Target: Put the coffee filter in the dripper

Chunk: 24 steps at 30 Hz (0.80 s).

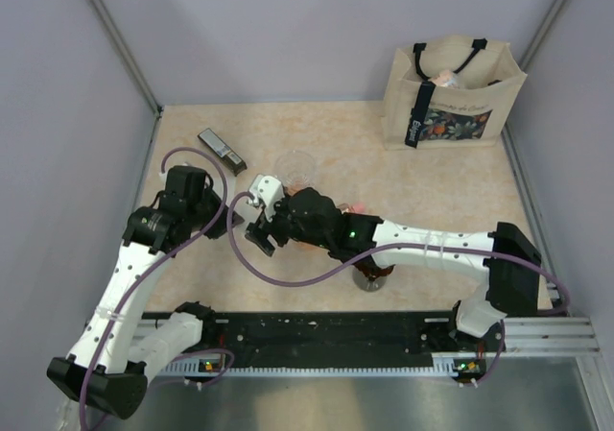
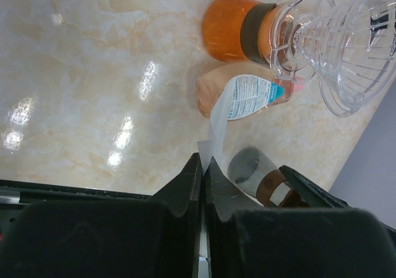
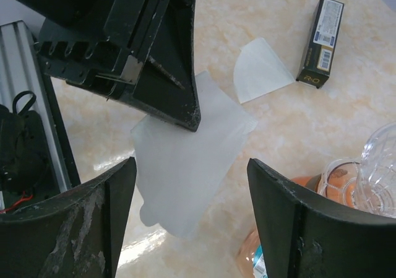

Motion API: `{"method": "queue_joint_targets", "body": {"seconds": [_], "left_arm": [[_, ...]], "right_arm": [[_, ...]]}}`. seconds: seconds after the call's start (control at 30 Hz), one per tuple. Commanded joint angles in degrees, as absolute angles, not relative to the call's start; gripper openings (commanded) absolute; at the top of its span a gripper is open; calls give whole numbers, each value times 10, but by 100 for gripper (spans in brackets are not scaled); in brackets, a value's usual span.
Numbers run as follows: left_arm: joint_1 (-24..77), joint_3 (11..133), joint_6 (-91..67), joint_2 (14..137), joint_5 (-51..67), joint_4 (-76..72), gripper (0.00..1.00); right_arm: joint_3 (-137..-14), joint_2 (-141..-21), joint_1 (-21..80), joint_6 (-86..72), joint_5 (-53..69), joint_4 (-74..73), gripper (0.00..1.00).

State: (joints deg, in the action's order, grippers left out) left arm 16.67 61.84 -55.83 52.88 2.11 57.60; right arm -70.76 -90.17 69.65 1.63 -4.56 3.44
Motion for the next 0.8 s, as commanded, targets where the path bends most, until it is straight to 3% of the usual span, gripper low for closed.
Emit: {"method": "queue_joint_targets", "body": {"seconds": [0.0, 0.5, 0.77], "left_arm": [[168, 642, -559, 526, 31, 570, 8], [169, 651, -544, 533, 37, 577, 8], [168, 650, -552, 528, 10, 583, 8]], "right_arm": [[-744, -915, 706, 28, -82, 49, 72], [-740, -913, 706, 25, -96, 40, 54], [-707, -901, 709, 54, -93, 38, 56]]}}
